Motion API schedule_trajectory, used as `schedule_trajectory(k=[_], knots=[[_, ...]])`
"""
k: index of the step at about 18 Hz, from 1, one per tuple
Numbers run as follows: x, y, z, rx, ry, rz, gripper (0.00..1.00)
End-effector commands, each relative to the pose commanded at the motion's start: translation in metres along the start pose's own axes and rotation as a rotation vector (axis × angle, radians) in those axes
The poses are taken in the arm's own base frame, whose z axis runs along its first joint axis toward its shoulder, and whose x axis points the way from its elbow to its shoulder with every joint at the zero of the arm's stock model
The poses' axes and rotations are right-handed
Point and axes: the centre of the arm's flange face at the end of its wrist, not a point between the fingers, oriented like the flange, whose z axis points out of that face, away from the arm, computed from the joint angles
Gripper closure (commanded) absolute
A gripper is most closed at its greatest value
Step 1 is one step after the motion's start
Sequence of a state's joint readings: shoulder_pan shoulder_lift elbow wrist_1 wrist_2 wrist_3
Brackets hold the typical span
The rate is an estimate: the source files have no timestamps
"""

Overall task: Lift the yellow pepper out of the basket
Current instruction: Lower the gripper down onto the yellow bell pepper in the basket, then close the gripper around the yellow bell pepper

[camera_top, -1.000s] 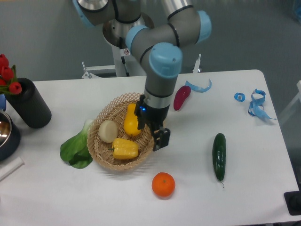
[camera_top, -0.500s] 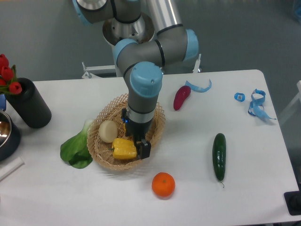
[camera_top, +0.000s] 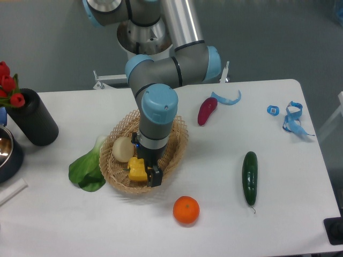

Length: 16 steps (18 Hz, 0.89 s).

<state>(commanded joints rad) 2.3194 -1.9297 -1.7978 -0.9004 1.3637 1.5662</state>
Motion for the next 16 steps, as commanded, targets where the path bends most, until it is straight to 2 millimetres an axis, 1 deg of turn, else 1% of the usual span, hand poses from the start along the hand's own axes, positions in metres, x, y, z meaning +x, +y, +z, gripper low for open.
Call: schedule_trajectory(k=[7,13,16], knots=[[0.012,-0.002,0.009,0.000,0.026,-0.002,0.00],[0.013,-0.004,0.014,0.001,0.034,-0.002,0.00],[0.011,-0.002,0.022,-0.003,0.044,-0.004,0.00]])
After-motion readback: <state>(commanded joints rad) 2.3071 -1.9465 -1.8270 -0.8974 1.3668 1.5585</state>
